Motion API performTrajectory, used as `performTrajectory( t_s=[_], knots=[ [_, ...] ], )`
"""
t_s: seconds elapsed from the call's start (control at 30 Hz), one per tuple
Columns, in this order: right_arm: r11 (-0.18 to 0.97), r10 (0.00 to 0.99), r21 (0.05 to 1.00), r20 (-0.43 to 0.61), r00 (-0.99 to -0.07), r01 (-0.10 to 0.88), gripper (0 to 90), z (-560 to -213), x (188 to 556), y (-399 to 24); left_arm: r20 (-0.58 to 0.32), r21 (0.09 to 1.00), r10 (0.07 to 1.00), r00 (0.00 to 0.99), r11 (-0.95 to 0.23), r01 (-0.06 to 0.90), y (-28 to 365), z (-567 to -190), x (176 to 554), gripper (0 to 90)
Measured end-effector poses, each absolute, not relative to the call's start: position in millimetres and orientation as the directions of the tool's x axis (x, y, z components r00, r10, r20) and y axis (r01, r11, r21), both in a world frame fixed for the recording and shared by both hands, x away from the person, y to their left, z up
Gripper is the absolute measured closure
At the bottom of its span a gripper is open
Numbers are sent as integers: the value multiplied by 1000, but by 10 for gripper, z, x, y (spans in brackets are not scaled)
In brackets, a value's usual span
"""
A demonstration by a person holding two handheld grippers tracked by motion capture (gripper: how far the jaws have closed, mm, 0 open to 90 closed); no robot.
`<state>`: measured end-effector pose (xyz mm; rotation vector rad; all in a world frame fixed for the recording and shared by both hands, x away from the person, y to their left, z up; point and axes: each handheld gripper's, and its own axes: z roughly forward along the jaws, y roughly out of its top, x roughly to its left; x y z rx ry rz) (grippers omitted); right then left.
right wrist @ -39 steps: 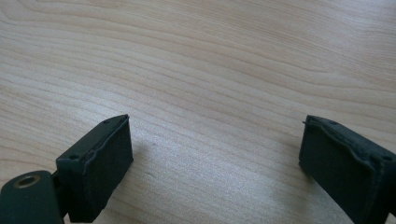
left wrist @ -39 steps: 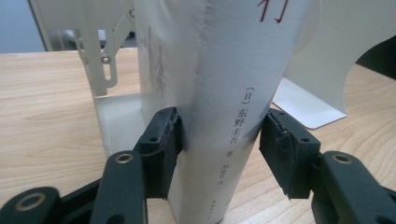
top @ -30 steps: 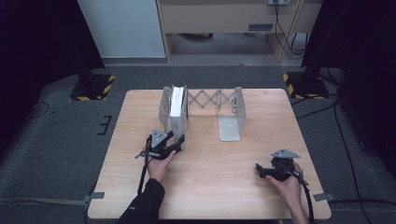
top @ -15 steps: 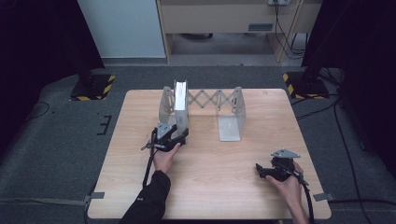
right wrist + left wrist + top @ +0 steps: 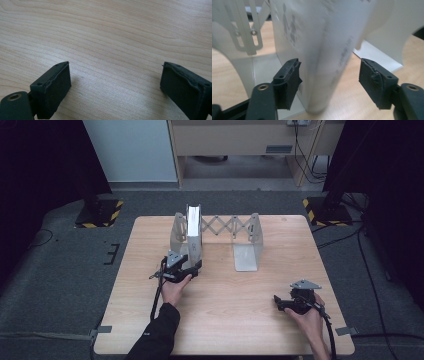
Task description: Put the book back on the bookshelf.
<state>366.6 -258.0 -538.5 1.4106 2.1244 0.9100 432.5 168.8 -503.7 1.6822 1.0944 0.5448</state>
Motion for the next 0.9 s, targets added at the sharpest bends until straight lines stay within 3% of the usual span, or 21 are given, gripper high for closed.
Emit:
performTrajectory(
  t_s=[0.5,0.9],
  knots=[
    [267,921,722,4,-390,638,98,-5385,3666,-2580,-179,849,840,513,-132,512,1994,-5087,3790,272],
    [268,921,722,4,-390,638,98,-5384,3665,-2580,-116,787,870,479,-213,579,2269,-5192,3527,229]
  ],
)
